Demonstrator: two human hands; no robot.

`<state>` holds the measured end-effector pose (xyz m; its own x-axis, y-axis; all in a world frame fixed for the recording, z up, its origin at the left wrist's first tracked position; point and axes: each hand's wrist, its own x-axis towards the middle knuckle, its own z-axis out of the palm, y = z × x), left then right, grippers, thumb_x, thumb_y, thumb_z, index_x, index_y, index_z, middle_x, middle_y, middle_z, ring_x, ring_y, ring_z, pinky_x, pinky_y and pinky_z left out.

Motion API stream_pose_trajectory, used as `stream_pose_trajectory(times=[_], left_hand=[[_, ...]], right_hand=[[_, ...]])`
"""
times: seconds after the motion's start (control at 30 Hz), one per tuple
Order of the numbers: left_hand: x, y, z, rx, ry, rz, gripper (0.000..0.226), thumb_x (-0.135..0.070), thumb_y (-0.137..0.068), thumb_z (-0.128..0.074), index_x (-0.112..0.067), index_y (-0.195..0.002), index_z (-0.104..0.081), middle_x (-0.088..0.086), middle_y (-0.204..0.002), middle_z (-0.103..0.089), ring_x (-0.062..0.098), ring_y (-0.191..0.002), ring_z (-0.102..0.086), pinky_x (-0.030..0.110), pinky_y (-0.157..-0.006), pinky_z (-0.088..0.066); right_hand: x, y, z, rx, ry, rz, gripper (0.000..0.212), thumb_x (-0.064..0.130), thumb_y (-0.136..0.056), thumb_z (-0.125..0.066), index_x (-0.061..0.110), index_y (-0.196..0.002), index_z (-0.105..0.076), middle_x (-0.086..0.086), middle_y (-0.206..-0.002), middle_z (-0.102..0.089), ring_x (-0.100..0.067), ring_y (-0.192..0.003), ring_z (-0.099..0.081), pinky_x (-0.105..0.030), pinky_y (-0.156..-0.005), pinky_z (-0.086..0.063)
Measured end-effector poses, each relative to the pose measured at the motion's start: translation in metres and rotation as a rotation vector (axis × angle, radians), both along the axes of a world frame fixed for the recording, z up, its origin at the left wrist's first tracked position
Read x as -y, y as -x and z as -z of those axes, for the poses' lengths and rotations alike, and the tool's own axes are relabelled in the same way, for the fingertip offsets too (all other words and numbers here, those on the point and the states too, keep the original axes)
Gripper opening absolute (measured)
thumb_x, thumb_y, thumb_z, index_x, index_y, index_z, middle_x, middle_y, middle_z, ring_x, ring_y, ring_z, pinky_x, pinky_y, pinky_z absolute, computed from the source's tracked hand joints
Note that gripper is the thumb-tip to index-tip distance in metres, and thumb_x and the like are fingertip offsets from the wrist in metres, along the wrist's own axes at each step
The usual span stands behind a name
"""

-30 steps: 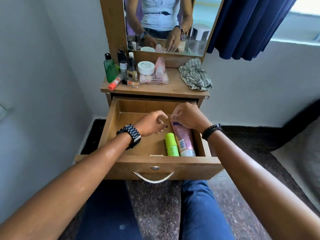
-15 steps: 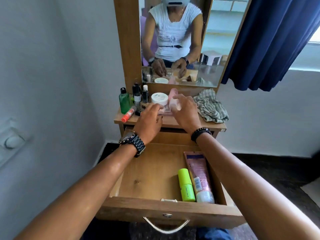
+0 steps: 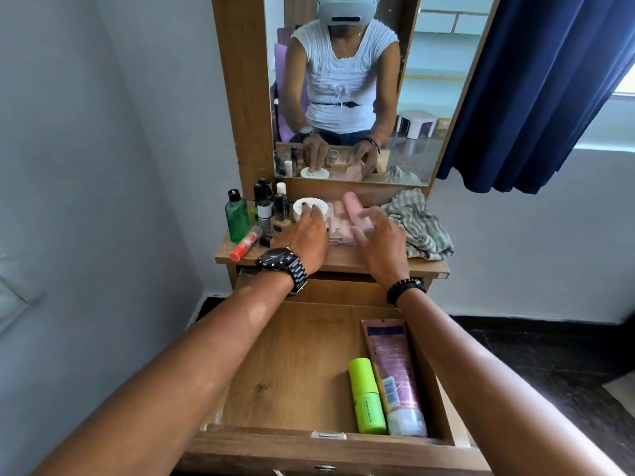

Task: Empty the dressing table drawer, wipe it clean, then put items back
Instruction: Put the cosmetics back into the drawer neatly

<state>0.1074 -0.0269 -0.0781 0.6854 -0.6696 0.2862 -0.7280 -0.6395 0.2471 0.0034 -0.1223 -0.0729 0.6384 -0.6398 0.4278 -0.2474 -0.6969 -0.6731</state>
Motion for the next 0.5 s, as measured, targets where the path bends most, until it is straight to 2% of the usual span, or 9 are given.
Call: stream_pose_trajectory(times=[0.1,0.17,0.23,0.33,0.4,0.5], left_hand=[[0.003,0.007,0.001,0.028,-0.059,-0.028,0.038,-0.016,-0.094,-0.042,-0.006,-0.13,-0.037,0.01,-0.14,-0.035,0.032,-0.085,-0.061,0.048,-0.071,-0.053],[0.003,0.014,0.0,0.074,-0.045,0.008,0.034,-0.015,-0.094,-0.044,-0.006,-0.127,-0.041,0.008,-0.133,-0.042,0.03,-0.085,-0.061,0.045,-0.071,-0.053],[0.001,0.025,-0.002,0.134,-0.029,0.06,0.034,-0.022,-0.096,-0.044,-0.008,-0.126,-0.044,0.007,-0.129,-0.046,0.027,-0.086,-0.062,0.039,-0.068,-0.052],[-0.008,0.043,-0.005,0.239,0.02,0.134,0.042,-0.038,-0.093,-0.048,-0.01,-0.125,-0.049,0.005,-0.123,-0.051,0.023,-0.096,-0.059,0.035,-0.07,-0.052],[-0.013,0.051,-0.004,0.33,-0.004,0.173,0.047,-0.044,-0.091,-0.049,-0.011,-0.125,-0.049,0.005,-0.124,-0.052,0.023,-0.106,-0.051,0.033,-0.078,-0.048],[-0.015,0.053,-0.002,0.407,-0.098,0.169,0.055,-0.048,-0.09,-0.048,-0.012,-0.131,-0.043,0.007,-0.131,-0.043,0.025,-0.113,-0.04,0.035,-0.092,-0.038]], right_hand=[[0.008,0.013,-0.007,0.097,-0.082,0.079,0.02,0.024,-0.088,-0.063,0.014,-0.105,-0.064,0.002,-0.083,-0.059,-0.013,-0.073,-0.054,-0.022,-0.065,-0.039],[0.011,0.021,-0.011,0.145,-0.096,0.104,0.025,0.03,-0.086,-0.064,0.014,-0.105,-0.065,0.001,-0.083,-0.06,-0.013,-0.074,-0.054,-0.025,-0.066,-0.043],[0.015,0.028,-0.012,0.17,-0.099,0.124,0.026,0.031,-0.085,-0.066,0.015,-0.106,-0.065,0.0,-0.085,-0.063,-0.014,-0.074,-0.056,-0.027,-0.064,-0.046],[0.019,0.036,-0.012,0.195,-0.117,0.149,0.023,0.028,-0.084,-0.068,0.019,-0.105,-0.065,0.0,-0.085,-0.065,-0.014,-0.074,-0.058,-0.022,-0.06,-0.044],[0.02,0.042,-0.013,0.207,-0.135,0.144,0.022,0.027,-0.084,-0.068,0.02,-0.105,-0.066,-0.002,-0.085,-0.066,-0.015,-0.074,-0.06,-0.022,-0.059,-0.046],[0.021,0.049,-0.013,0.216,-0.169,0.128,0.022,0.027,-0.083,-0.068,0.021,-0.104,-0.066,-0.004,-0.086,-0.067,-0.019,-0.076,-0.063,-0.031,-0.062,-0.054]])
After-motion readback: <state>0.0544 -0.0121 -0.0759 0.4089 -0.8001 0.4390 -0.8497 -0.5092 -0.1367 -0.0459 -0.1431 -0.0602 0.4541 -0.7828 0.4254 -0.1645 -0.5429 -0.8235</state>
